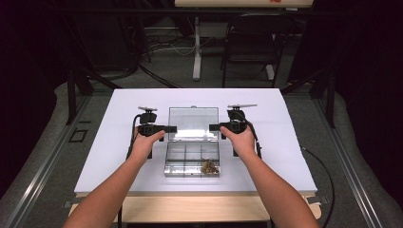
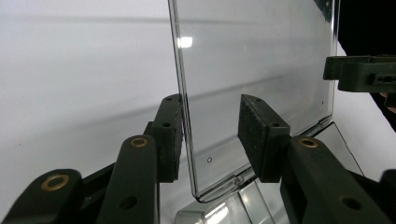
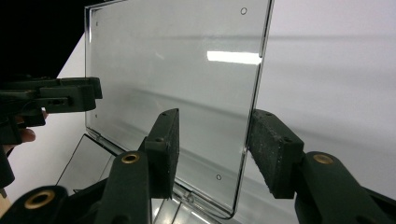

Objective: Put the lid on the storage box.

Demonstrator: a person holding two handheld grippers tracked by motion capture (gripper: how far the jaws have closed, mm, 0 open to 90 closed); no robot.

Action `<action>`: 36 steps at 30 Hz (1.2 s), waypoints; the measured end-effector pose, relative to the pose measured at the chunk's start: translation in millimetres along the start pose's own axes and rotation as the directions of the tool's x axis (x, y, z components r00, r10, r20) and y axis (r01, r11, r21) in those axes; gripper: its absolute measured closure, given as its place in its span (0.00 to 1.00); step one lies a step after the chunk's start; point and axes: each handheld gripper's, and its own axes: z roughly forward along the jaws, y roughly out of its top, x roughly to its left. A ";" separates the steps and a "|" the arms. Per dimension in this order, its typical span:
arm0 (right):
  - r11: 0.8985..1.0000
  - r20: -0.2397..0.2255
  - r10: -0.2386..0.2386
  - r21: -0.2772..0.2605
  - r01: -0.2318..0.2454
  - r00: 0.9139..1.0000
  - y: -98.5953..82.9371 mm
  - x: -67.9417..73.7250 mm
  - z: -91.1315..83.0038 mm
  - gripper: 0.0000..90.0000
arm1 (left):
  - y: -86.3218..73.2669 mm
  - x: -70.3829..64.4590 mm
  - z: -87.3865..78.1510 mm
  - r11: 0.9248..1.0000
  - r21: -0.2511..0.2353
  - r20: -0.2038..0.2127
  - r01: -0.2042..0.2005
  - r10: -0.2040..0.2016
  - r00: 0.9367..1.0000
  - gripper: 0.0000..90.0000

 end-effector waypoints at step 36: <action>0.989 0.012 -0.147 0.033 0.147 0.989 -0.7 21.7 -22.1 0.62 | -8.7 -14.9 -20.4 0.995 -0.045 0.011 -0.088 0.089 0.996 0.71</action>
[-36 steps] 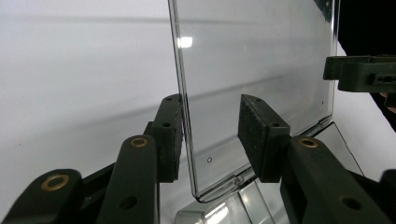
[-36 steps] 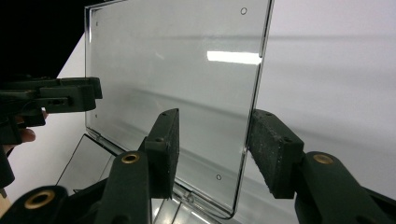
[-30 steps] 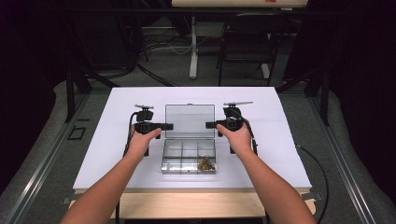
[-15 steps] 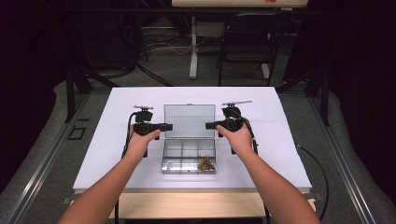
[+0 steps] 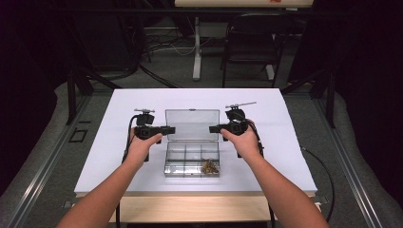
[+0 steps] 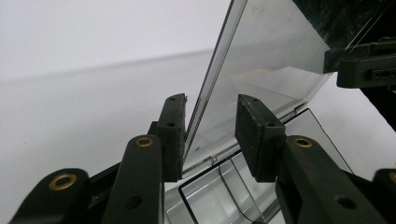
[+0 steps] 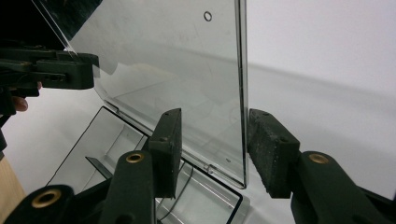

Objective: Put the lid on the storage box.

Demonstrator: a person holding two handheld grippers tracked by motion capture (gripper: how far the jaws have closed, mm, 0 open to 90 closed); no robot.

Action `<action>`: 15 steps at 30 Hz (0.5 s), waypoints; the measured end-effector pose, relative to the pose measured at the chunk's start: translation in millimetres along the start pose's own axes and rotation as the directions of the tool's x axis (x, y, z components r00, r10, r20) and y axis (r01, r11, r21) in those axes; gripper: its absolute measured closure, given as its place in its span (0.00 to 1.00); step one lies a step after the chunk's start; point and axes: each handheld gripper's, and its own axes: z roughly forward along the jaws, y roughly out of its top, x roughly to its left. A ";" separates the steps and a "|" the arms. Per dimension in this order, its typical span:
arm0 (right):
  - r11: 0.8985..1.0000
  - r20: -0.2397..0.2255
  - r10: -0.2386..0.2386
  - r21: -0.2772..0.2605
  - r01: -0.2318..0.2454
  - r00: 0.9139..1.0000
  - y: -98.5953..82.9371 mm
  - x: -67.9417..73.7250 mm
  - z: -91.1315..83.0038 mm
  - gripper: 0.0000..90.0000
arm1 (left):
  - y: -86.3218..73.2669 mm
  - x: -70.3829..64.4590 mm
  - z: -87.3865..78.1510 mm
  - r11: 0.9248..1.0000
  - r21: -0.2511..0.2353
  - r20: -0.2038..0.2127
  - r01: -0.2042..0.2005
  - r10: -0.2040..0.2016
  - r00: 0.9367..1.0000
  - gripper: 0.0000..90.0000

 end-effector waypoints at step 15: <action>0.999 0.010 -0.040 0.015 0.040 0.999 -1.3 3.1 -4.9 0.70 | -2.7 -7.3 -4.0 0.999 -0.012 -0.003 -0.048 0.048 0.999 0.64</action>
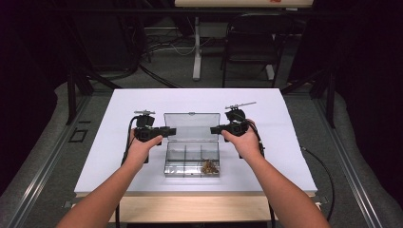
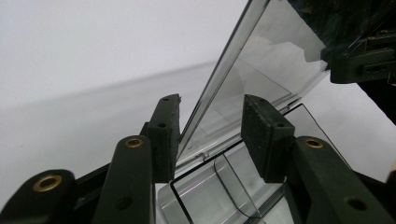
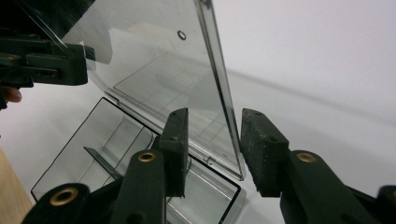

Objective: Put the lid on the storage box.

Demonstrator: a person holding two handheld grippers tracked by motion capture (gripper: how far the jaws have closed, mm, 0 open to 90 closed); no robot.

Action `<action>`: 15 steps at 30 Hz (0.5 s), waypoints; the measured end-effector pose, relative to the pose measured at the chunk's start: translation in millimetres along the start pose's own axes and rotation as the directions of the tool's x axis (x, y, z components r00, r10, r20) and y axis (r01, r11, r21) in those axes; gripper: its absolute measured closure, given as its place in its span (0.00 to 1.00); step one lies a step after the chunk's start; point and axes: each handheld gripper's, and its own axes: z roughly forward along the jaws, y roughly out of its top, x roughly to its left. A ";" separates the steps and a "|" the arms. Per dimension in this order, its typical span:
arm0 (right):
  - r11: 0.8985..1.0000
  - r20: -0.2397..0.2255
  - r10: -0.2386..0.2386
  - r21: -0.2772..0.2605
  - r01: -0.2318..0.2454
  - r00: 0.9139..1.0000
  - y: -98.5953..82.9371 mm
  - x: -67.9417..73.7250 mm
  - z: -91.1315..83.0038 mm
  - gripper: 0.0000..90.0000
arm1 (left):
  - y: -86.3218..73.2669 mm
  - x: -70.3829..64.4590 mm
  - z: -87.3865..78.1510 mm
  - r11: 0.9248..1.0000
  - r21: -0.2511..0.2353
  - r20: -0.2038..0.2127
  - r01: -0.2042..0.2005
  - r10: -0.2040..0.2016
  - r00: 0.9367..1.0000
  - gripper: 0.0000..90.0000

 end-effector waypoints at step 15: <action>1.000 -0.001 -0.015 0.002 0.015 1.000 -0.7 0.6 -1.0 0.70 | 9.0 -5.3 -11.1 0.999 -0.007 -0.004 -0.039 0.039 0.999 0.66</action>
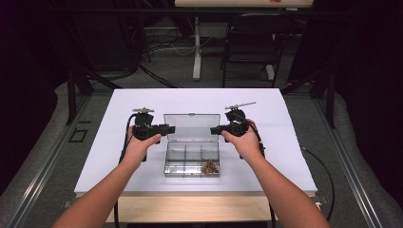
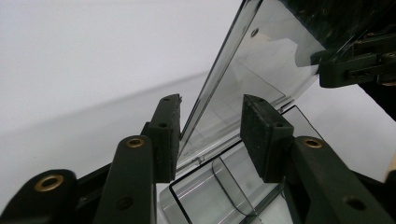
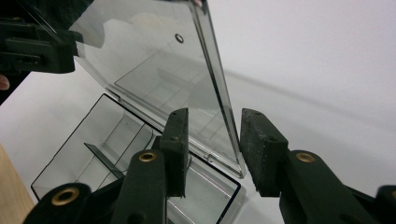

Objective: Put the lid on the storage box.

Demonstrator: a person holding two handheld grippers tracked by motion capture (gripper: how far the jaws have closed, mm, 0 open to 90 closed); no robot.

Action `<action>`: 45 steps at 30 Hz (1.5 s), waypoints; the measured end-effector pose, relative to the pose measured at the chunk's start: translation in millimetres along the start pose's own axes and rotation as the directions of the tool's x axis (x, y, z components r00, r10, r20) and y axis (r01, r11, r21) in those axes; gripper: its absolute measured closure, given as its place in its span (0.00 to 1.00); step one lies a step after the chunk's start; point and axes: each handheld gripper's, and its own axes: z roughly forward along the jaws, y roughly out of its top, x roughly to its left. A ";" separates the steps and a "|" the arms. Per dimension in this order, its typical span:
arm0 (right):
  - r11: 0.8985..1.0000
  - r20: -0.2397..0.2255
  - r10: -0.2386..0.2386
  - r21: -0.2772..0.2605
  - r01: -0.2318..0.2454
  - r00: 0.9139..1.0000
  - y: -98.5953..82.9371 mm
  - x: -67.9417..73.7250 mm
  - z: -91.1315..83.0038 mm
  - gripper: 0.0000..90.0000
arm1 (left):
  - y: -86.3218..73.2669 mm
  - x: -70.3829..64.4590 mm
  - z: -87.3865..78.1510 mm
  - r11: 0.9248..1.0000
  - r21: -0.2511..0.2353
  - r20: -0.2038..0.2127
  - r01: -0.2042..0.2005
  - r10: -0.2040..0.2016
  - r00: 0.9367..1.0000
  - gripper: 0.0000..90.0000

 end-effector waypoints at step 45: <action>0.993 -0.029 -0.080 -0.086 0.077 0.996 -4.5 18.5 -35.3 0.65 | -6.4 -14.6 -26.4 0.997 -0.029 0.013 -0.078 0.078 0.997 0.69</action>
